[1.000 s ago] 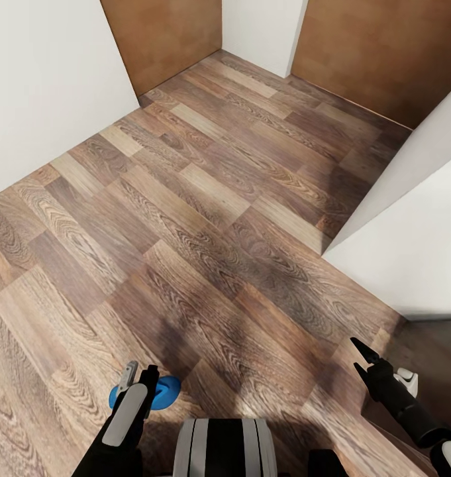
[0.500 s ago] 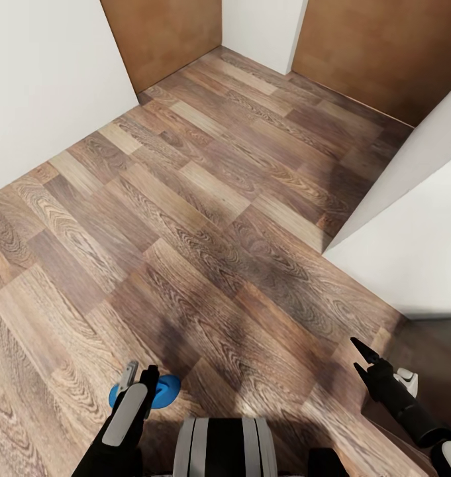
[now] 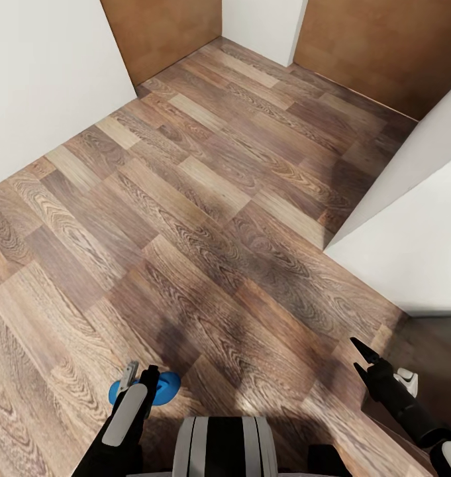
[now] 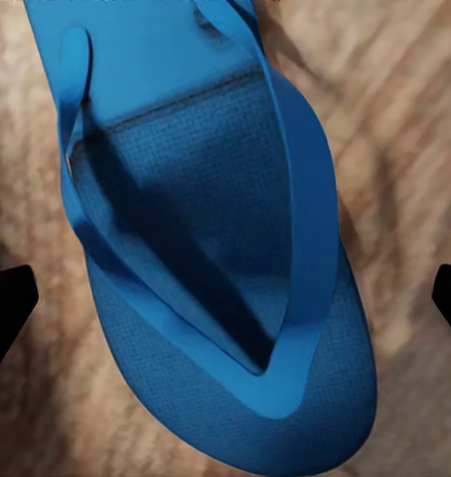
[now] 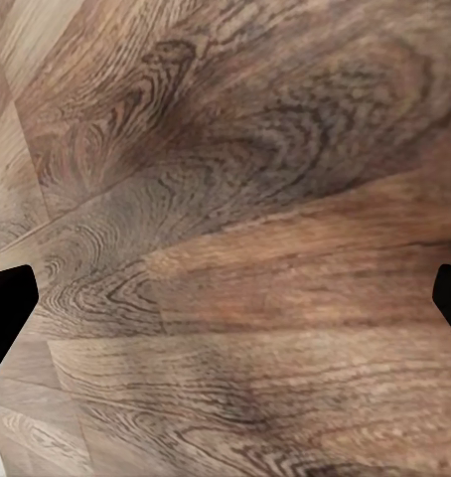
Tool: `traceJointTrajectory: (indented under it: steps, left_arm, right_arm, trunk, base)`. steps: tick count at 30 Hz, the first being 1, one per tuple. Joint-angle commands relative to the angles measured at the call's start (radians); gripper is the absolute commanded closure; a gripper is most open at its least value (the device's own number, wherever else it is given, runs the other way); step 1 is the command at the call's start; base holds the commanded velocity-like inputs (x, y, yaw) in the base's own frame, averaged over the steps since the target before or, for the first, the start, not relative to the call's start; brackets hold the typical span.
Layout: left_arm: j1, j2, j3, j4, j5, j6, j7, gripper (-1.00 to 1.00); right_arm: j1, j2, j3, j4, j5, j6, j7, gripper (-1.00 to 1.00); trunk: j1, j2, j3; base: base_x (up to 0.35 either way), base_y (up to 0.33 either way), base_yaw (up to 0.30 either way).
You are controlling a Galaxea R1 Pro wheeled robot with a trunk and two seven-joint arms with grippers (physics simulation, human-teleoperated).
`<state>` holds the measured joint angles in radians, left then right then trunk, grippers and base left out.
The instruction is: In the bedroom, move the book from the bed onto either nightstand, and place the two sandals side by side next to the bed.
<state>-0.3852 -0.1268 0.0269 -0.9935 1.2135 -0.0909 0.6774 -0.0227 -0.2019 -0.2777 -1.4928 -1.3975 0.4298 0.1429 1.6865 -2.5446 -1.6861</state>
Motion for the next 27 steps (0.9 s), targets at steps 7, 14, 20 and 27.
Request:
traceJointTrajectory:
  steps: [7,14,20,27]
  left_arm:
    - [0.000,-0.001,0.001,-0.001,0.011,-0.008,0.001,-1.00]
    - [0.000,-0.001,0.001,-0.001,0.011,-0.009,0.000,-1.00]
    - [0.000,-0.001,0.000,-0.001,0.011,-0.009,-0.001,-1.00]
    - [0.000,-0.001,0.000,-0.001,0.011,-0.009,-0.001,-1.00]
  right_arm:
    - [0.000,-0.001,-0.002,0.000,-0.005,0.006,0.001,-1.00]
    - [0.000,0.000,-0.001,0.000,-0.005,0.006,0.001,-1.00]
    - [0.000,0.000,-0.001,0.000,-0.005,0.006,0.001,-1.00]
    - [0.000,0.000,-0.002,-0.001,-0.005,0.006,0.001,-1.00]
  trunk:
    - [0.003,-0.002,-0.024]
    - [0.003,-0.002,-0.028]
    - [0.003,-0.002,-0.028]
    - [0.005,-0.003,-0.047]
  base:
    - [0.000,0.000,0.000]
    - [0.000,0.000,0.000]
    - [0.000,0.000,0.000]
    - [0.000,0.000,0.000]
